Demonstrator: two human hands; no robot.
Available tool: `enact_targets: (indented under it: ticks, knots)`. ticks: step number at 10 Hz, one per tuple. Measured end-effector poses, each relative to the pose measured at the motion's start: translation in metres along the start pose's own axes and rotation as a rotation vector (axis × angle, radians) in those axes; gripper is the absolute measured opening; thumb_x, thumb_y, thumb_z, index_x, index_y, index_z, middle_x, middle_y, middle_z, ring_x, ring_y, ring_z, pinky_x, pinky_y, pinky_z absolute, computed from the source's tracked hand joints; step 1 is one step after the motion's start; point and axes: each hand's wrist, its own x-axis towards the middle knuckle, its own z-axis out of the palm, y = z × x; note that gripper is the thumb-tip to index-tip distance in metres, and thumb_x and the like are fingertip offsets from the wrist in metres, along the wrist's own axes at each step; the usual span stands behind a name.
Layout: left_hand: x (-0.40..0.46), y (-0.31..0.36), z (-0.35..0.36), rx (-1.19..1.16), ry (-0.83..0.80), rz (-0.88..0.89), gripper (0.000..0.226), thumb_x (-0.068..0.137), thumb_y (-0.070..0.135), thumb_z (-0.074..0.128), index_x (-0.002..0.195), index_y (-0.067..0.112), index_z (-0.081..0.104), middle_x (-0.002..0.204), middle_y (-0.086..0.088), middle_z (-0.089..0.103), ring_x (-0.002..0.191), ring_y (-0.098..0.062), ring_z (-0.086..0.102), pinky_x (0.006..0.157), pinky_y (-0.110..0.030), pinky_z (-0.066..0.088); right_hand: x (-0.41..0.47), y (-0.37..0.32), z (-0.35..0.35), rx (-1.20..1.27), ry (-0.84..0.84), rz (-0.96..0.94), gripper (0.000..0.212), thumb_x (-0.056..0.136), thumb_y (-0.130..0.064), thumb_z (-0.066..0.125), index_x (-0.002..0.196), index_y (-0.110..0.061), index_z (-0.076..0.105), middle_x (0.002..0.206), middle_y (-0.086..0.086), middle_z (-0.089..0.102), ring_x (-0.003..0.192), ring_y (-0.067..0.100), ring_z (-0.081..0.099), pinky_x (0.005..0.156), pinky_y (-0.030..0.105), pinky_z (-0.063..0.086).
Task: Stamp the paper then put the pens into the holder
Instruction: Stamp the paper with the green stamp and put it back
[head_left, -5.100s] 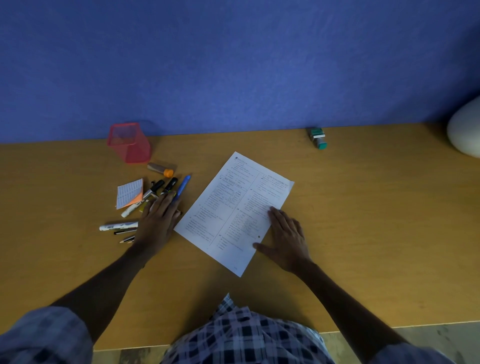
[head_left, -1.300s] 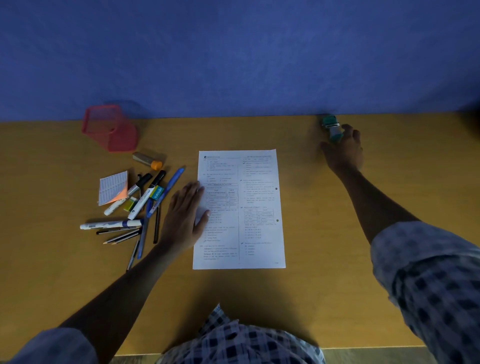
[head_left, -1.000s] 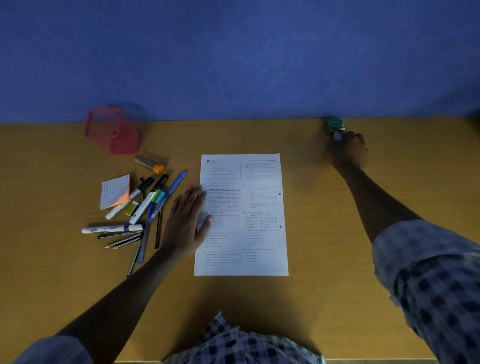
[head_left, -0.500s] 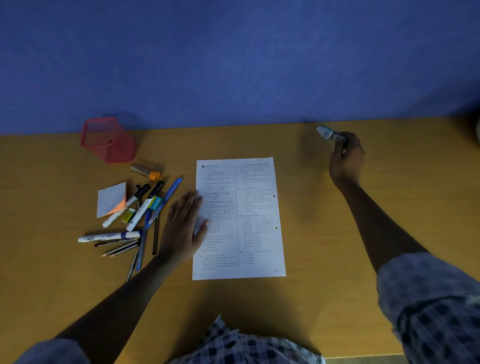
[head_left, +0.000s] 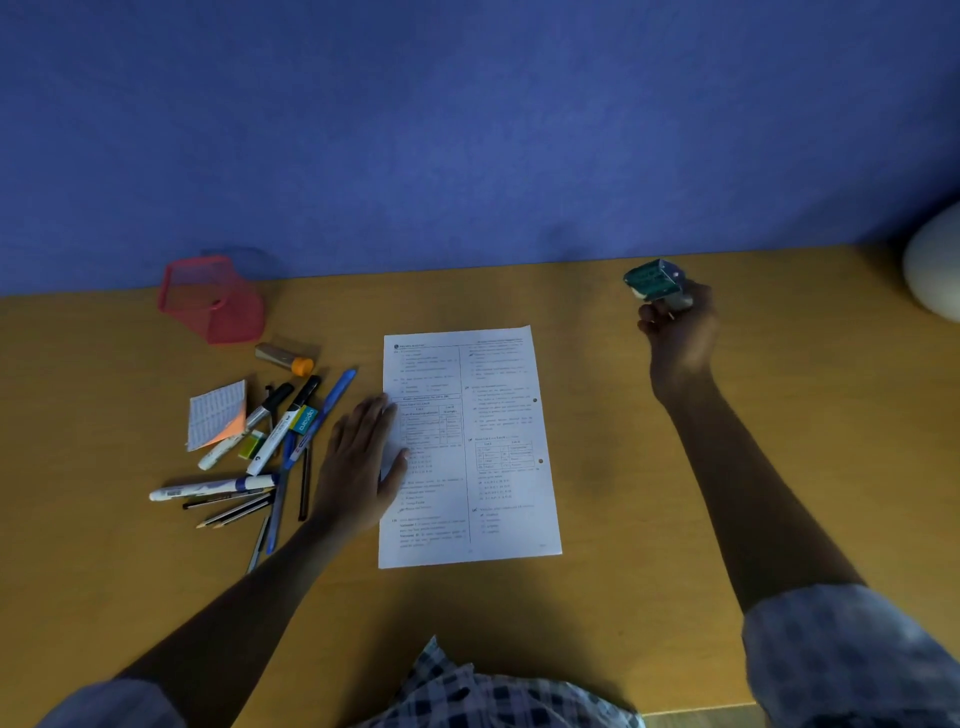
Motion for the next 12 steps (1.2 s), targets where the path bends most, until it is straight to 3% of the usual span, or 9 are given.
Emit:
enact_targets:
  ticks: [2, 3, 4, 6, 7, 8, 12]
  knots:
    - [0.0, 0.0, 0.001, 0.003, 0.003, 0.004, 0.065, 0.097, 0.049, 0.032, 0.149, 0.011, 0.03, 0.159, -0.007, 0.026, 0.148, -0.021, 0.019, 0.12, -0.042, 0.019, -0.03, -0.01, 0.011, 0.216, -0.225, 0.081, 0.01, 0.086, -0.018, 0.036, 0.087, -0.011, 0.042, 0.066, 0.0, 0.035, 0.055, 0.013, 0.035, 0.054, 0.025, 0.031]
    - [0.0, 0.0, 0.001, 0.01, 0.007, 0.004, 0.064, 0.097, 0.049, 0.032, 0.149, 0.011, 0.03, 0.159, -0.007, 0.026, 0.148, -0.021, 0.019, 0.121, -0.041, 0.018, -0.046, -0.016, 0.016, 0.299, -0.301, 0.12, 0.023, 0.084, -0.02, 0.035, 0.084, -0.007, 0.054, 0.066, 0.001, 0.033, 0.057, 0.014, 0.031, 0.055, 0.025, 0.03]
    - [0.0, -0.002, 0.002, 0.014, 0.004, 0.004, 0.064, 0.097, 0.048, 0.033, 0.149, 0.011, 0.03, 0.159, -0.006, 0.026, 0.149, -0.02, 0.018, 0.121, -0.042, 0.018, -0.061, -0.024, 0.02, 0.375, -0.385, 0.139, 0.026, 0.074, -0.024, 0.041, 0.081, -0.008, 0.06, 0.065, 0.001, 0.037, 0.058, 0.014, 0.032, 0.054, 0.024, 0.031]
    - [-0.001, -0.002, 0.001, 0.008, 0.011, 0.014, 0.064, 0.097, 0.048, 0.032, 0.149, 0.011, 0.03, 0.158, -0.007, 0.026, 0.149, -0.02, 0.018, 0.12, -0.043, 0.02, -0.085, -0.035, 0.027, 0.48, -0.539, 0.157, 0.038, 0.054, -0.026, 0.072, 0.082, -0.008, 0.054, 0.071, 0.003, 0.052, 0.058, 0.015, 0.039, 0.054, 0.025, 0.037]
    - [-0.001, -0.002, 0.0, 0.0, 0.012, 0.015, 0.064, 0.097, 0.048, 0.033, 0.148, 0.01, 0.031, 0.158, -0.007, 0.027, 0.148, -0.021, 0.018, 0.119, -0.046, 0.023, -0.099, -0.044, 0.031, 0.525, -0.569, 0.169, 0.024, 0.067, -0.024, 0.06, 0.084, -0.008, 0.051, 0.07, 0.002, 0.053, 0.059, 0.014, 0.039, 0.056, 0.024, 0.036]
    - [-0.001, -0.002, 0.0, 0.005, 0.008, 0.011, 0.064, 0.097, 0.048, 0.033, 0.149, 0.01, 0.03, 0.158, -0.008, 0.027, 0.148, -0.021, 0.019, 0.119, -0.047, 0.023, -0.113, -0.053, 0.036, 0.56, -0.595, 0.195, 0.023, 0.082, -0.023, 0.033, 0.083, -0.009, 0.051, 0.067, 0.001, 0.052, 0.058, 0.012, 0.038, 0.055, 0.022, 0.034]
    - [-0.001, -0.002, -0.001, 0.007, 0.011, 0.013, 0.064, 0.097, 0.049, 0.031, 0.149, 0.011, 0.03, 0.158, -0.007, 0.026, 0.149, -0.02, 0.018, 0.119, -0.045, 0.021, -0.141, -0.066, 0.042, 0.575, -0.64, 0.177, 0.025, 0.083, -0.023, 0.027, 0.084, -0.009, 0.048, 0.067, 0.0, 0.052, 0.058, 0.012, 0.039, 0.055, 0.022, 0.033]
